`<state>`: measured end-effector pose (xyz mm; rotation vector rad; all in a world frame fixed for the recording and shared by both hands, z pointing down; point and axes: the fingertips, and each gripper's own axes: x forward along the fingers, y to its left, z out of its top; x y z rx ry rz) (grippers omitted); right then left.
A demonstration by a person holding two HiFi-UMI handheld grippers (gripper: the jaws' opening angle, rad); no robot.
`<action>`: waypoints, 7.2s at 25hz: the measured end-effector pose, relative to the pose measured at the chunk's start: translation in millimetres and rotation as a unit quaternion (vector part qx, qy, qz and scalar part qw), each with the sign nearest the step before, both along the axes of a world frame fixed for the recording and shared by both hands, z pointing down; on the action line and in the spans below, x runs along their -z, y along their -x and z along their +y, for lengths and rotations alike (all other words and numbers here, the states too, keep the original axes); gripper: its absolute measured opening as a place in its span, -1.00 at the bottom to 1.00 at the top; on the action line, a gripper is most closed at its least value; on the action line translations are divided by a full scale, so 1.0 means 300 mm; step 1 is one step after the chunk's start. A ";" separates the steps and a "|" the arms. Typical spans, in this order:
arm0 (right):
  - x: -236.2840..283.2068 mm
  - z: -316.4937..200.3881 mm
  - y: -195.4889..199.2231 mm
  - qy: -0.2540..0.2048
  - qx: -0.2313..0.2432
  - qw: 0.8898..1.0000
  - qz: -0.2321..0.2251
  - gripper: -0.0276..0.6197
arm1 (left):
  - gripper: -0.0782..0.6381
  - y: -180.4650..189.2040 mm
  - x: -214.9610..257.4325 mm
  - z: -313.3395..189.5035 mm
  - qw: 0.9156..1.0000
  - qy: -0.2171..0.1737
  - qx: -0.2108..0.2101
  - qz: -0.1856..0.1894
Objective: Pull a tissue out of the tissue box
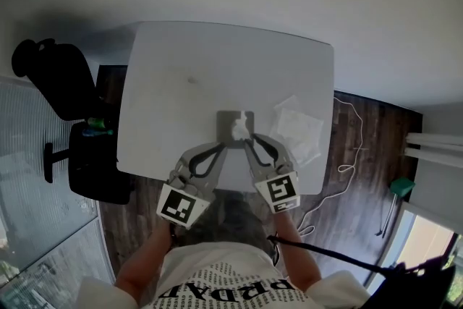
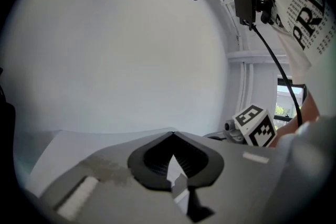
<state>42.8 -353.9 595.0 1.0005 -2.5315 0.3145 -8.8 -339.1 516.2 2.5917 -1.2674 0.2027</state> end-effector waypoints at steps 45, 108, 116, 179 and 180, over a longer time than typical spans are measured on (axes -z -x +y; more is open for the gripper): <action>-0.141 -0.013 0.015 0.041 -0.015 0.999 -0.014 -0.89 | -0.76 -0.015 -0.117 0.025 0.999 0.035 -0.021 0.028; 0.106 0.038 0.080 0.020 -0.001 1.000 -0.008 -0.89 | -0.76 0.016 0.080 0.016 0.999 -0.005 -0.035 0.035; 0.163 0.053 0.067 0.008 -0.003 1.000 -0.010 -0.89 | -0.76 0.000 0.129 0.038 0.998 -0.022 -0.050 0.026; 0.614 0.144 0.026 -0.119 -0.009 0.990 -0.072 -0.89 | -0.76 0.013 0.350 0.106 0.995 -0.091 -0.045 0.011; 0.616 0.143 0.025 -0.120 -0.010 0.990 -0.071 -0.89 | -0.76 0.010 0.351 0.104 0.995 -0.092 -0.046 0.010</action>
